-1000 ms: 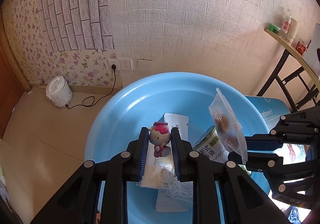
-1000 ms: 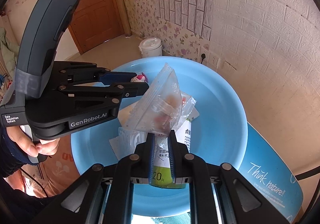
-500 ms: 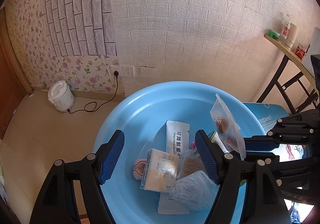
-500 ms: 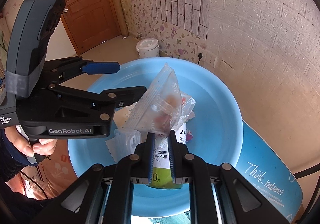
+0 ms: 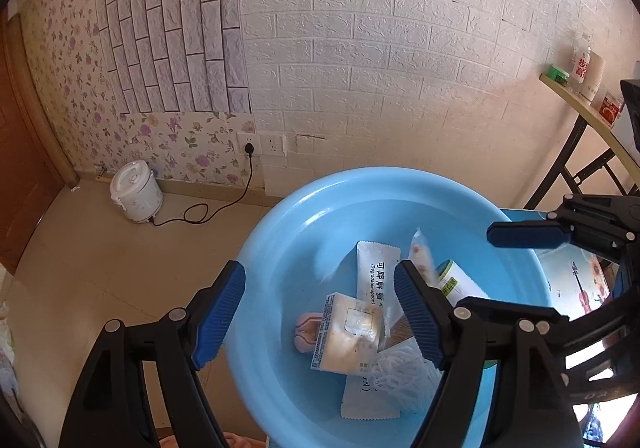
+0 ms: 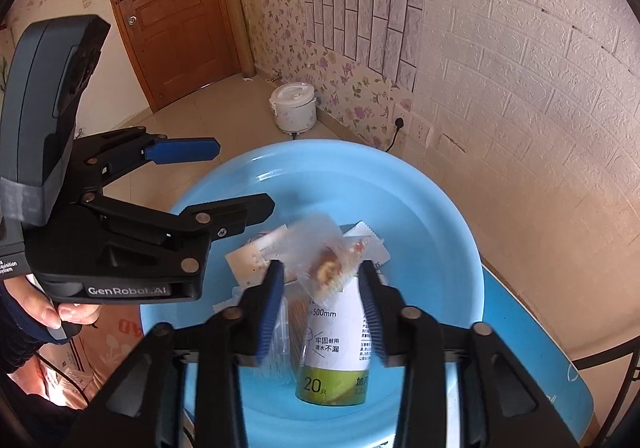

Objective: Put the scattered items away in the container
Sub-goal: 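Open both grippers to drop the figure and snack bag into the basin, then withdraw both grippers from the basin back over the empty table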

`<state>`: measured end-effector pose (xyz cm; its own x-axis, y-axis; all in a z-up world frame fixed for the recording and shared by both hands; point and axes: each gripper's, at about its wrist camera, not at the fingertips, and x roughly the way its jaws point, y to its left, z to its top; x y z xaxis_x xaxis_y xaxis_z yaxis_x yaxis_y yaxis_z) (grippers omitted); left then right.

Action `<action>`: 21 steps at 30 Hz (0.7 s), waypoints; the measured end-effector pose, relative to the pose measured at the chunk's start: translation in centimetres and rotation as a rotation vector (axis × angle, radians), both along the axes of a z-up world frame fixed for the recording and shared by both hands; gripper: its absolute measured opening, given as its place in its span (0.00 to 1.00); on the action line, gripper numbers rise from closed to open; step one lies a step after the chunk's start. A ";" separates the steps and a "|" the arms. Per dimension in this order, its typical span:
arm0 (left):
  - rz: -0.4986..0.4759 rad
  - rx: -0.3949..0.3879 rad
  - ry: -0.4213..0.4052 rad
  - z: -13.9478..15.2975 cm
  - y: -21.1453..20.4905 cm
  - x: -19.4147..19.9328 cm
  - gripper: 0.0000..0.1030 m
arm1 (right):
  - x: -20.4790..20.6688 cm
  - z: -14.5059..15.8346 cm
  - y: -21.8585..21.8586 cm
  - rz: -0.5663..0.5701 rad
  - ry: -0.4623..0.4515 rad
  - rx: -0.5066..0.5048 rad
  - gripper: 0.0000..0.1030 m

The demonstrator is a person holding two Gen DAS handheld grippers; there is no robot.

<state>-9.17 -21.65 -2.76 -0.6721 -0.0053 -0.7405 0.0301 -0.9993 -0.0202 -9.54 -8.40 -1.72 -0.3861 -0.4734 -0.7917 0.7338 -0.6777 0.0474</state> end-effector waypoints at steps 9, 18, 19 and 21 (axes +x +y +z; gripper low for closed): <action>-0.013 -0.008 -0.010 0.3 0.6 0.3 0.87 | 0.4 0.3 1.2 -0.046 -0.001 -0.004 0.74; -0.002 -0.019 -0.018 1.0 0.8 0.5 0.98 | -0.3 0.3 2.3 -0.101 -0.049 -0.007 0.74; -0.001 -0.020 -0.021 1.0 0.7 0.5 0.98 | -0.3 0.3 2.4 -0.102 -0.049 -0.009 0.74; 0.004 -0.021 -0.023 1.2 0.8 0.5 0.98 | -0.3 0.3 2.5 -0.106 -0.050 -0.012 0.77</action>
